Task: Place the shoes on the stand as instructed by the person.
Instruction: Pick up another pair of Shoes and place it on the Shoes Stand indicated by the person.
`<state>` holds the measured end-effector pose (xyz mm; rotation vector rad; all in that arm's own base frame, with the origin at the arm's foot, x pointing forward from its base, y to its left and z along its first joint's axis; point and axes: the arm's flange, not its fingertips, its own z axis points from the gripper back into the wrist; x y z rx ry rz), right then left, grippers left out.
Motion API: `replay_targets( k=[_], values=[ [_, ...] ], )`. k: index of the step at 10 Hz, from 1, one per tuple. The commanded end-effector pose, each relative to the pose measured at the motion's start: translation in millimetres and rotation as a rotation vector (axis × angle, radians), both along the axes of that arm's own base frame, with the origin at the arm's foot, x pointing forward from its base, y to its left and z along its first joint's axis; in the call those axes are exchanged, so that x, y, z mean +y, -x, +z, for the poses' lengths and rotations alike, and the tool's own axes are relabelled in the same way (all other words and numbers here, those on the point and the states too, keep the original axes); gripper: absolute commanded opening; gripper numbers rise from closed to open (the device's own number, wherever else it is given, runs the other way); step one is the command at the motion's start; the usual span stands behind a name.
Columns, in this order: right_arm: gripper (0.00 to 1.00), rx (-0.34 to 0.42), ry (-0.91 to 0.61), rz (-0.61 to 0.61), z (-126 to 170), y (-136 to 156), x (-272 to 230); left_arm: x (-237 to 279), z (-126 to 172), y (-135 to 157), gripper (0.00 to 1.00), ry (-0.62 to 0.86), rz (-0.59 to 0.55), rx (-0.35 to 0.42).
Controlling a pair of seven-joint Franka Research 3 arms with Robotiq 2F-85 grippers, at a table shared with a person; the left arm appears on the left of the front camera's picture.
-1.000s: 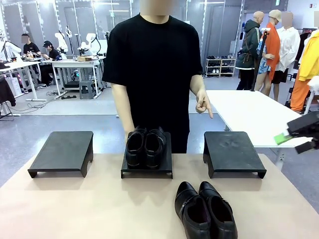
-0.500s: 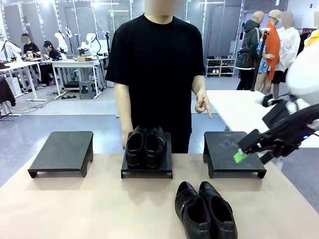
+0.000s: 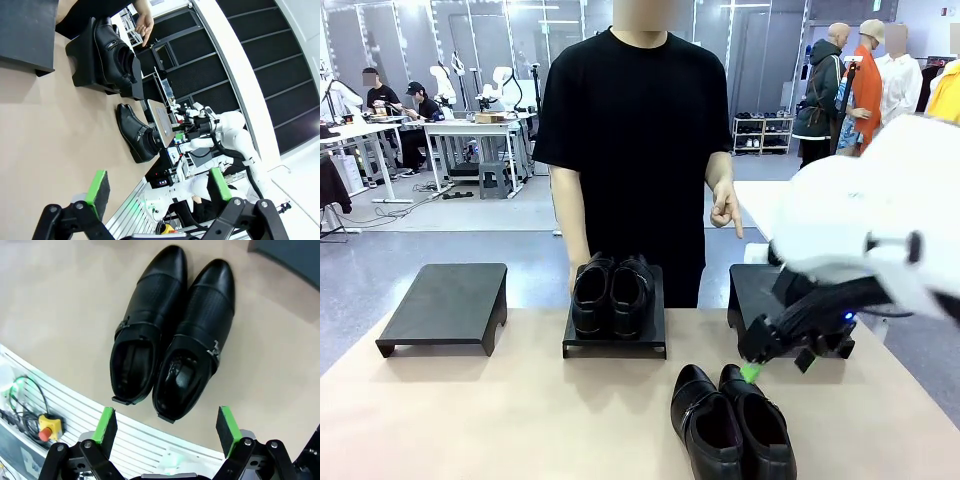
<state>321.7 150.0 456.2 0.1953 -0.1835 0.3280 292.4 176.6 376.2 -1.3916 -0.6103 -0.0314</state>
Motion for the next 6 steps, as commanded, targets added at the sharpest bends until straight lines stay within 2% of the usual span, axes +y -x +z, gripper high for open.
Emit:
replay_targets(
  k=[1, 6],
  values=[
    [1.00, 0.026, 0.060, -0.033, -33, 9, 6, 1, 2, 3, 1.00, -0.004, -0.017, -0.019],
    [1.00, 0.085, 0.109, -0.035, -72, 3, 29, 1, 2, 3, 1.00, -0.004, -0.017, -0.019]
  ],
)
